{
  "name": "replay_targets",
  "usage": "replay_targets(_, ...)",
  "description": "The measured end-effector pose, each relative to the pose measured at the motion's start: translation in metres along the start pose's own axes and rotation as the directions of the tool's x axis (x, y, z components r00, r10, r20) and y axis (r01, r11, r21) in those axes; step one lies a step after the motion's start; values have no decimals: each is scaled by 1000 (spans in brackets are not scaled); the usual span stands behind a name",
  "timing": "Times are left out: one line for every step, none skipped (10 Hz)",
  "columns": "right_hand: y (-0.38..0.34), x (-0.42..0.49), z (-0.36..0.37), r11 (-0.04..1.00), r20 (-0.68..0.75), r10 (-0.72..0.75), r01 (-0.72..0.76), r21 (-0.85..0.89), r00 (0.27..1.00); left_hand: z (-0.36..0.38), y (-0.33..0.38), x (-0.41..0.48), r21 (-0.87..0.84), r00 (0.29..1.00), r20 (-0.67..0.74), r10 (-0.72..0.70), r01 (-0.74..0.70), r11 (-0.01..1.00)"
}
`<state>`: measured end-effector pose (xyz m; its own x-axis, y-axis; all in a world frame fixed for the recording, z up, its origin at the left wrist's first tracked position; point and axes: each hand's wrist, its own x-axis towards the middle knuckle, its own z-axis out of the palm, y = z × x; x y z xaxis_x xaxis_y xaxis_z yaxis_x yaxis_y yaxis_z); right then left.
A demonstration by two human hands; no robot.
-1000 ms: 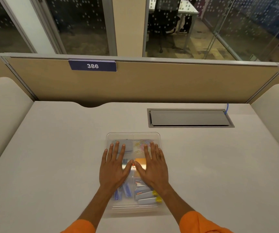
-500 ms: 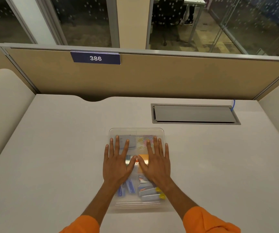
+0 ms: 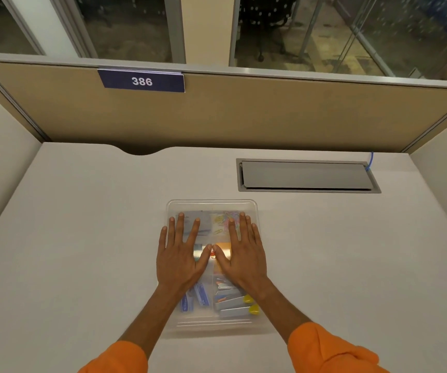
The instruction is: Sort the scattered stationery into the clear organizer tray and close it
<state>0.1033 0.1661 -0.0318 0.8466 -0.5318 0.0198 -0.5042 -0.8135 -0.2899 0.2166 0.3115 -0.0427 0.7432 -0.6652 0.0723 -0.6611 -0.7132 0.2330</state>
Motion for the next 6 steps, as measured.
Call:
replay_targets(-1,-2,-1,1000,-9,8,-8,10,1000,-2,1,-2,0,1000,2,-2,2,1000)
replay_targets(-2,-3,-1,1000,-10,17,-17,19,1000,-5,3,-3,-3,1000,15,-11,11,1000)
replay_targets(-3,-4,-1,999,-6,38,-38,1,999,-6,4,-5,-4,1000,11,-13,13,1000)
replay_targets(-4,-4,0,999,2,45,-45,14,999,-7,4,-4,-34,1000,21,10,-10,999)
replay_targets(-3,-4,0,999,2,35,-35,24,999,-6,5,-4,-85,1000,15,23,-22,996)
replay_targets(-5,-7,0,999,-15,25,-25,30,1000,-3,8,-8,-166,1000,-24,12,-16,986)
